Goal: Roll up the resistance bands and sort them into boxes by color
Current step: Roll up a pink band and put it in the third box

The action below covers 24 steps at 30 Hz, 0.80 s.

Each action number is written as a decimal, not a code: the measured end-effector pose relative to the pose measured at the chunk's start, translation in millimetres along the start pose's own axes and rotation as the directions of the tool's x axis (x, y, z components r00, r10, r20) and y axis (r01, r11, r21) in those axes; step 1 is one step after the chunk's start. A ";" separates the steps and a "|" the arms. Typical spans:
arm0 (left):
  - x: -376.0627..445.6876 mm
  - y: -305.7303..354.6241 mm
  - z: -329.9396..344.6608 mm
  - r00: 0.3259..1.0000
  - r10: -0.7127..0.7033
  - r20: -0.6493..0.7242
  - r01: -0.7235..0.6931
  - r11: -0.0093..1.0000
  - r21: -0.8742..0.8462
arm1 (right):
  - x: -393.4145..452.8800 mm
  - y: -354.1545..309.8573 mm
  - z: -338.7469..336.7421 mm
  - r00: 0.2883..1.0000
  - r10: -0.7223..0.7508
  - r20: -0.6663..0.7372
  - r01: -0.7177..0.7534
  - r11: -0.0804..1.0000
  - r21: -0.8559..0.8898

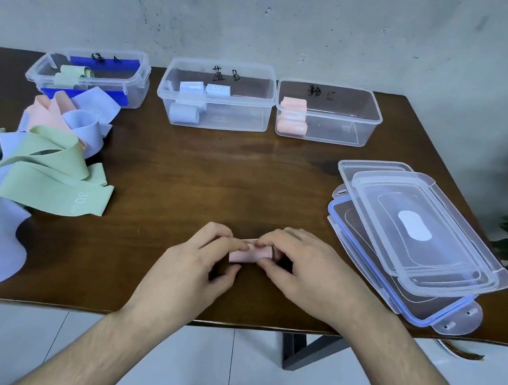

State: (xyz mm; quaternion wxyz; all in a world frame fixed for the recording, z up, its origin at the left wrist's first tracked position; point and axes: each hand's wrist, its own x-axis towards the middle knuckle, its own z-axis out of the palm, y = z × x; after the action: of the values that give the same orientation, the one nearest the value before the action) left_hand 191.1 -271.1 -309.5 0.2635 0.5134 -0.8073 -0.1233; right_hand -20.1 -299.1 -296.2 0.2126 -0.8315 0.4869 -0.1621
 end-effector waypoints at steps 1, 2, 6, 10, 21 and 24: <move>0.9 -0.1 0.5 1.000 -0.002 -0.002 0.002 1.000 0.007 | 1.2 0.1 -0.9 1.000 0.004 0.008 -0.004 1.000 -0.009; 1.8 -0.4 0.7 1.000 -0.003 -0.007 0.004 1.000 0.008 | 2.4 -0.5 -2.4 1.000 0.006 0.015 -0.005 1.000 -0.018; 5.0 0.8 -0.5 1.000 -0.016 -0.002 0.016 1.000 0.012 | 2.8 -0.8 -4.6 1.000 0.002 0.016 -0.001 0.999 -0.035; 7.0 1.4 -1.3 1.000 -0.025 0.015 0.024 0.997 0.067 | 5.5 1.4 -3.2 0.999 -0.023 0.034 0.024 0.999 -0.042; 21.5 3.7 -2.7 0.987 -0.142 0.074 0.139 0.989 0.053 | 20.3 4.5 -10.1 0.998 -0.038 0.040 0.041 0.995 -0.088; 26.4 4.5 -2.8 0.976 -0.201 0.088 0.199 0.980 0.027 | 26.5 4.3 -10.5 0.998 -0.047 0.041 0.051 0.992 -0.118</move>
State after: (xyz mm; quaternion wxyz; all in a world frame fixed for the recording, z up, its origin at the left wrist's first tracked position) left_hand 180.4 -292.5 -297.2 0.2082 0.5882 -0.7638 -0.1651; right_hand -15.7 -326.2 -287.8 0.1678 -0.8573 0.4711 -0.1221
